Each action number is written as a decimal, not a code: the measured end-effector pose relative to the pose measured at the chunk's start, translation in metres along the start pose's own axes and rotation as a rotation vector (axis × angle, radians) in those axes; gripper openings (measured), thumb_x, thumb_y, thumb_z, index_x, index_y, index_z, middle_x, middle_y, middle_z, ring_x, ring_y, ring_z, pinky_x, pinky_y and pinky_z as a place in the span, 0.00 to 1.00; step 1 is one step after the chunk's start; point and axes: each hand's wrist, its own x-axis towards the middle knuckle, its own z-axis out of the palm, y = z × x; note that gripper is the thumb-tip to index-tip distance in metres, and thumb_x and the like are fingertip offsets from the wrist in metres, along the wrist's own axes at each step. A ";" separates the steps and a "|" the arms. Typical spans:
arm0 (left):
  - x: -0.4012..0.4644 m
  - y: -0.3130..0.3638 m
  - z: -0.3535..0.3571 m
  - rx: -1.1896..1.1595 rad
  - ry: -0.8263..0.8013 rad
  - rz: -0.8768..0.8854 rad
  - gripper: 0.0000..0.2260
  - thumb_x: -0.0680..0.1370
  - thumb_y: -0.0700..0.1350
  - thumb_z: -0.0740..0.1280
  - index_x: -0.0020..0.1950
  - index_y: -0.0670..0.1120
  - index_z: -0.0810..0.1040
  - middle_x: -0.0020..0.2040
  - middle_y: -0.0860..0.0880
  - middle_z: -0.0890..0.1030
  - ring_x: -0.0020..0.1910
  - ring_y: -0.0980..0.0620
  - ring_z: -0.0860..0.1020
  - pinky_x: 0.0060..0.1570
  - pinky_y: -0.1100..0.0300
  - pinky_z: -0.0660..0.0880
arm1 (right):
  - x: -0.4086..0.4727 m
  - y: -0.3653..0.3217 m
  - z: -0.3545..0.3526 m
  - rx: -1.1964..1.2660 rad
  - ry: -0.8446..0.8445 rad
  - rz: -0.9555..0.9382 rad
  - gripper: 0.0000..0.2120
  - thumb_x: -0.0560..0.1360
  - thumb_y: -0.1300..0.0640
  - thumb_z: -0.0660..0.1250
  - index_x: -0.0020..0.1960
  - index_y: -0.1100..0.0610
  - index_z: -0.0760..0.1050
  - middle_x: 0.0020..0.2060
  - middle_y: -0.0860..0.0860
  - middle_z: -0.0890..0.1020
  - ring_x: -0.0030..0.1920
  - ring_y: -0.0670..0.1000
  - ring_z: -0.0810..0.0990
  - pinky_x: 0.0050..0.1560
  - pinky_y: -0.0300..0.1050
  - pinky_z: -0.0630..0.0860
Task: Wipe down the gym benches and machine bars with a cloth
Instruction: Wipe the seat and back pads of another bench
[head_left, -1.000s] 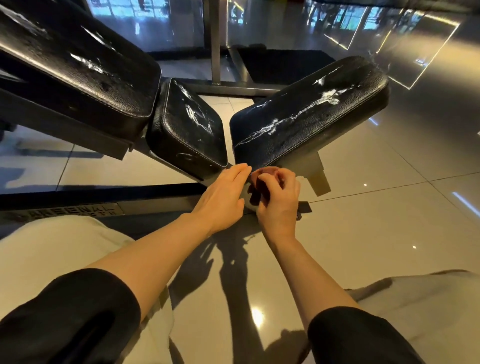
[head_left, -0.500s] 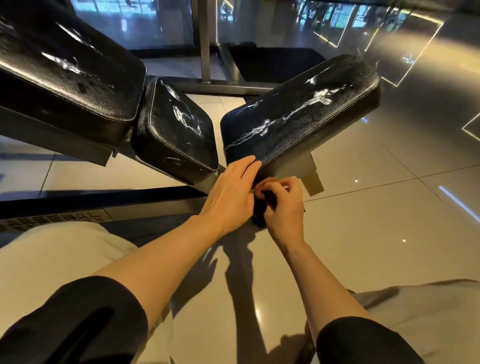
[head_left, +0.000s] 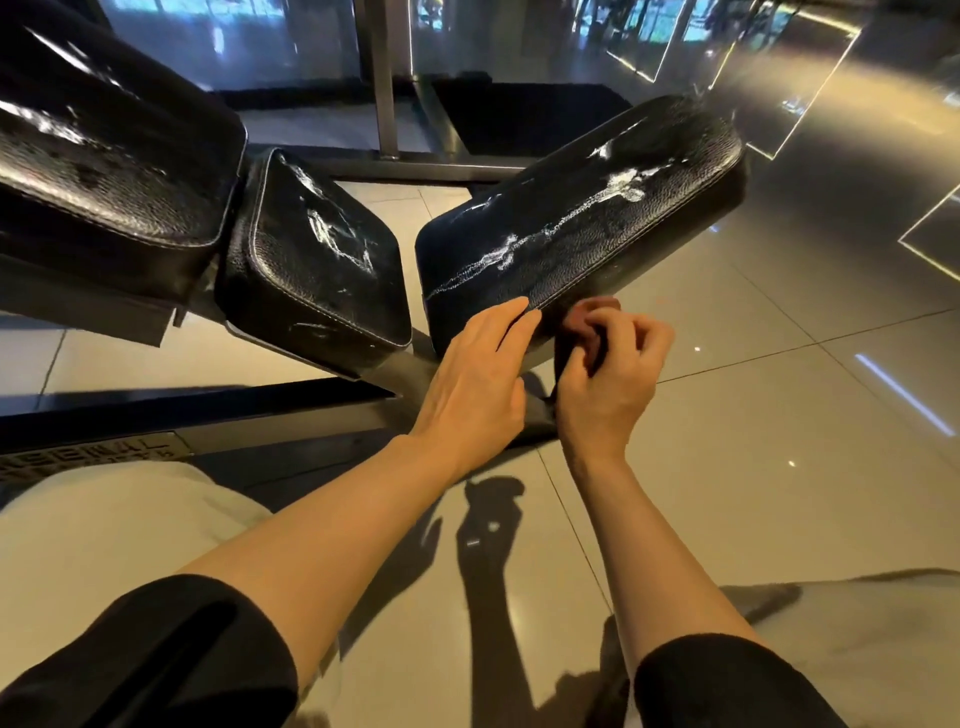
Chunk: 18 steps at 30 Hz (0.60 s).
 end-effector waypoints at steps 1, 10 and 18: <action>0.001 0.000 0.002 0.002 0.008 0.003 0.29 0.72 0.33 0.67 0.73 0.40 0.67 0.72 0.43 0.67 0.72 0.47 0.63 0.68 0.55 0.63 | 0.008 -0.005 0.000 0.017 0.019 -0.075 0.11 0.69 0.70 0.65 0.50 0.62 0.79 0.48 0.59 0.72 0.49 0.53 0.72 0.49 0.29 0.67; 0.006 0.005 0.009 0.021 0.060 -0.018 0.29 0.70 0.33 0.69 0.71 0.43 0.70 0.70 0.45 0.70 0.68 0.46 0.67 0.63 0.49 0.68 | 0.011 0.011 0.000 0.006 0.023 0.144 0.10 0.69 0.71 0.65 0.46 0.61 0.79 0.46 0.55 0.73 0.46 0.51 0.74 0.47 0.28 0.70; 0.007 0.004 0.009 0.032 0.062 -0.027 0.29 0.69 0.34 0.69 0.71 0.43 0.70 0.70 0.45 0.70 0.68 0.45 0.68 0.64 0.49 0.68 | 0.036 0.010 0.009 0.017 -0.006 0.064 0.10 0.72 0.67 0.62 0.50 0.57 0.78 0.49 0.53 0.73 0.49 0.53 0.75 0.48 0.32 0.70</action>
